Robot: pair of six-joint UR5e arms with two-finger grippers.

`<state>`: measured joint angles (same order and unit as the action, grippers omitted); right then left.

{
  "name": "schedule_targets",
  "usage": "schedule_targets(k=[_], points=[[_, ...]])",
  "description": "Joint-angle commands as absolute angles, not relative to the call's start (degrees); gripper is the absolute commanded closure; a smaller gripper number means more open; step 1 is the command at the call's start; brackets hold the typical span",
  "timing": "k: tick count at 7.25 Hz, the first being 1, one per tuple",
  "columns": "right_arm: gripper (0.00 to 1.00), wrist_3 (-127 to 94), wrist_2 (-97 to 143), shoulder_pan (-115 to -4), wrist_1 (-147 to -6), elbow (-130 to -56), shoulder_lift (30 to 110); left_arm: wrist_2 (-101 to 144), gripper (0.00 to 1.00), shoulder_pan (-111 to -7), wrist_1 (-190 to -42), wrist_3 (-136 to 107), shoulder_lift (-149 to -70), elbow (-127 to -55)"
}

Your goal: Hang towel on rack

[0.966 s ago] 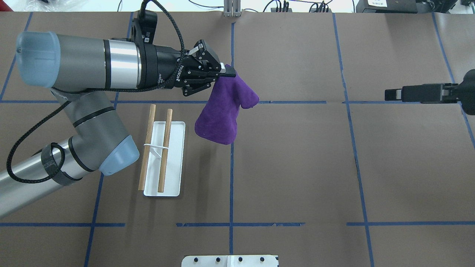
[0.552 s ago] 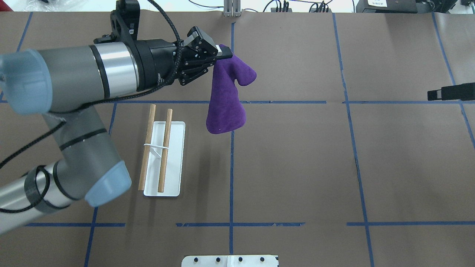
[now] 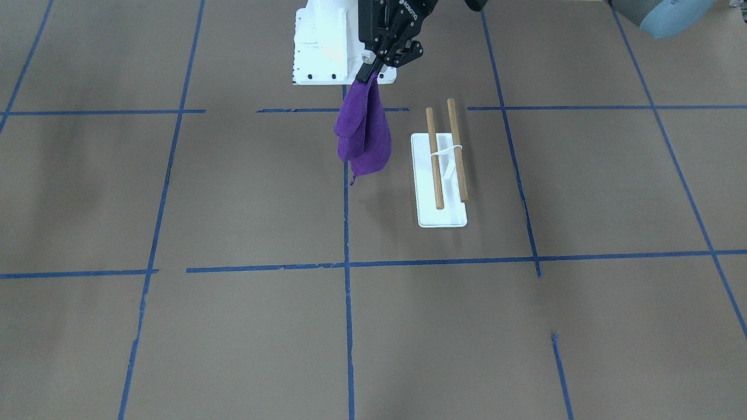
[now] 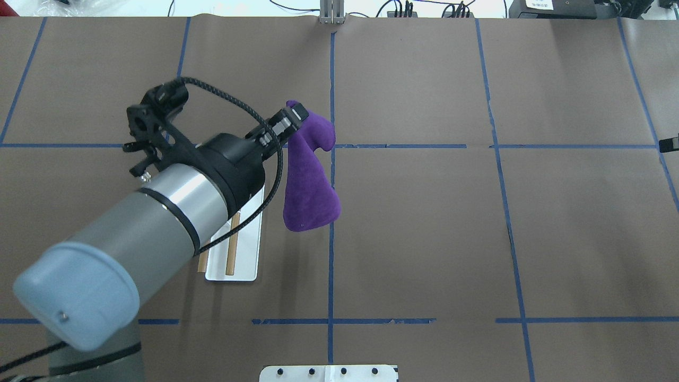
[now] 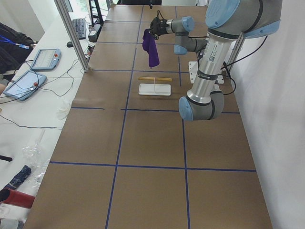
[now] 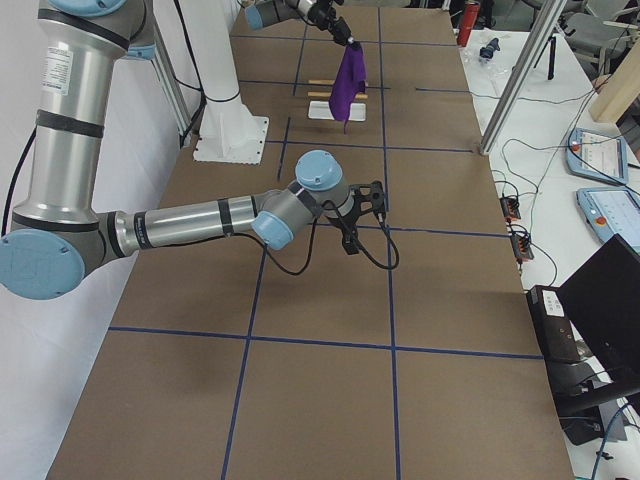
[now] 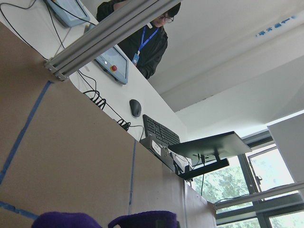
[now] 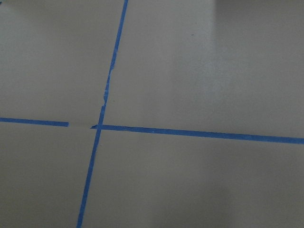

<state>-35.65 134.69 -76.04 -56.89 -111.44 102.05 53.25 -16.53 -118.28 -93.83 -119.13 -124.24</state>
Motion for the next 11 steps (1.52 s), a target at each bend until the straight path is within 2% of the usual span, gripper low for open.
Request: schedule_targets(k=[1, 4, 6, 7, 9, 11], points=[[0.00, -27.20, 136.39, -79.70, -63.60, -111.18, 102.66, 43.10, 1.00, -9.86, -107.87, -93.78, -115.16, -127.62], [0.00, -25.22, 139.12, -82.43, -65.48, -111.27, 103.01, 40.87, 1.00, -8.70, -107.32, -94.22, -105.95, -128.14], [0.00, -25.22, 140.01, -82.71, -65.57, -111.36, 103.01, 40.87, 1.00, -9.05, -107.40, -94.22, -94.55, -136.62], [0.00, -25.22, 140.01, -82.71, -65.57, -111.44, 103.09, 40.87, 1.00, -9.40, -107.49, -94.31, -90.92, -137.89], [0.00, -25.22, 140.10, -82.79, -65.48, -111.27, 103.18, 40.96, 1.00, -9.67, -107.49, -94.57, -87.46, -135.20], [0.00, -25.22, 141.49, -83.67, -65.48, -111.53, 103.80, 40.87, 1.00, -9.76, -107.93, -94.66, -87.19, -129.92]])
